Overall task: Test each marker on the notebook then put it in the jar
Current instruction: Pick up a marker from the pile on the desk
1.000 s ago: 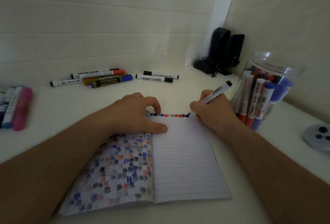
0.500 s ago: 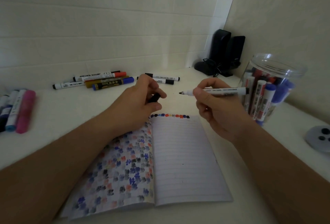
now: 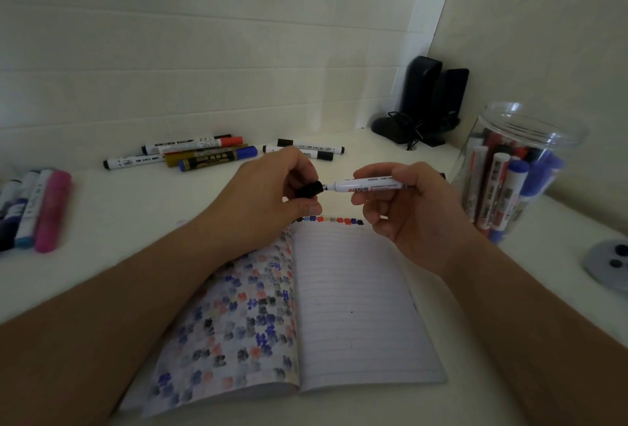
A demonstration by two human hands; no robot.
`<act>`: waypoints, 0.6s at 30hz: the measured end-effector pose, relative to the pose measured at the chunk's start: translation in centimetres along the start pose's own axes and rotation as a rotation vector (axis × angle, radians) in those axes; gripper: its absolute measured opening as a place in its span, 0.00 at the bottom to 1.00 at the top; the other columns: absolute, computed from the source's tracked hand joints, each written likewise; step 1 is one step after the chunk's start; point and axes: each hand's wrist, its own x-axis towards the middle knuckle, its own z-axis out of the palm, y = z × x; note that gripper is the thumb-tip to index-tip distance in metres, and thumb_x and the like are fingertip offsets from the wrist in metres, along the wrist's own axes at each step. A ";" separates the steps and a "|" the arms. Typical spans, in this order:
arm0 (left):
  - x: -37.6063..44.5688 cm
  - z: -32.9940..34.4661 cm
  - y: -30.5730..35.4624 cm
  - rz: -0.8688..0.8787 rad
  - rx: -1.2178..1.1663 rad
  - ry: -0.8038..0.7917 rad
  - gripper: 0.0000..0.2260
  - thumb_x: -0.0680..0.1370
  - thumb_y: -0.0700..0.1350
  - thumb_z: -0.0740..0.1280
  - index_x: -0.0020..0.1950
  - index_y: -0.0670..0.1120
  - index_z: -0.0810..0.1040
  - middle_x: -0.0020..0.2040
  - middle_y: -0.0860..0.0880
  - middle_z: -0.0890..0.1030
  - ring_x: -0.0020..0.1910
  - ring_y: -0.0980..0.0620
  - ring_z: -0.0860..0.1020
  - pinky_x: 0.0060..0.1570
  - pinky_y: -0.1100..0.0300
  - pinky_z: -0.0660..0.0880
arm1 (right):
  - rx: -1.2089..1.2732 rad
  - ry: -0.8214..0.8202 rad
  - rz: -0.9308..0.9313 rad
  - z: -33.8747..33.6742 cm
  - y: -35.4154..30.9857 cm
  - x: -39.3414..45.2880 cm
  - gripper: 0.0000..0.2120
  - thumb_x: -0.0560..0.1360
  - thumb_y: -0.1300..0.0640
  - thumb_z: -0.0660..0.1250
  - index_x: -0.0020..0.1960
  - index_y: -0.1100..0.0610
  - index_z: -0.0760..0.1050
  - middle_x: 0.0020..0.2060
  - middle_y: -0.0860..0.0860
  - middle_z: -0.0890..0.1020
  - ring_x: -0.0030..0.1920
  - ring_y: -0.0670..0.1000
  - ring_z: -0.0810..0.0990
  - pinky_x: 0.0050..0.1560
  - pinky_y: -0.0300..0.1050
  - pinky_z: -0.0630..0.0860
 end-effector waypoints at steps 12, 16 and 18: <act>0.3 0.1 -0.6 0.011 0.064 0.033 0.11 0.74 0.47 0.78 0.50 0.57 0.78 0.46 0.59 0.82 0.46 0.62 0.79 0.45 0.72 0.74 | -0.160 0.076 -0.067 0.9 -0.1 -0.1 0.14 0.83 0.63 0.57 0.44 0.56 0.78 0.42 0.62 0.85 0.33 0.55 0.76 0.35 0.45 0.71; 0.2 0.1 -0.3 -0.019 -0.017 0.050 0.11 0.74 0.46 0.77 0.50 0.58 0.78 0.46 0.58 0.83 0.47 0.64 0.80 0.46 0.74 0.74 | -0.183 0.050 -0.075 1.2 0.1 -0.2 0.11 0.84 0.62 0.60 0.49 0.59 0.79 0.45 0.61 0.86 0.35 0.54 0.79 0.34 0.43 0.75; 0.1 0.1 -0.1 -0.044 -0.102 0.048 0.11 0.74 0.45 0.77 0.49 0.58 0.79 0.47 0.59 0.84 0.47 0.66 0.81 0.46 0.76 0.74 | -0.173 0.058 -0.075 1.2 0.2 -0.1 0.10 0.85 0.60 0.61 0.50 0.59 0.80 0.44 0.61 0.87 0.35 0.53 0.79 0.34 0.42 0.76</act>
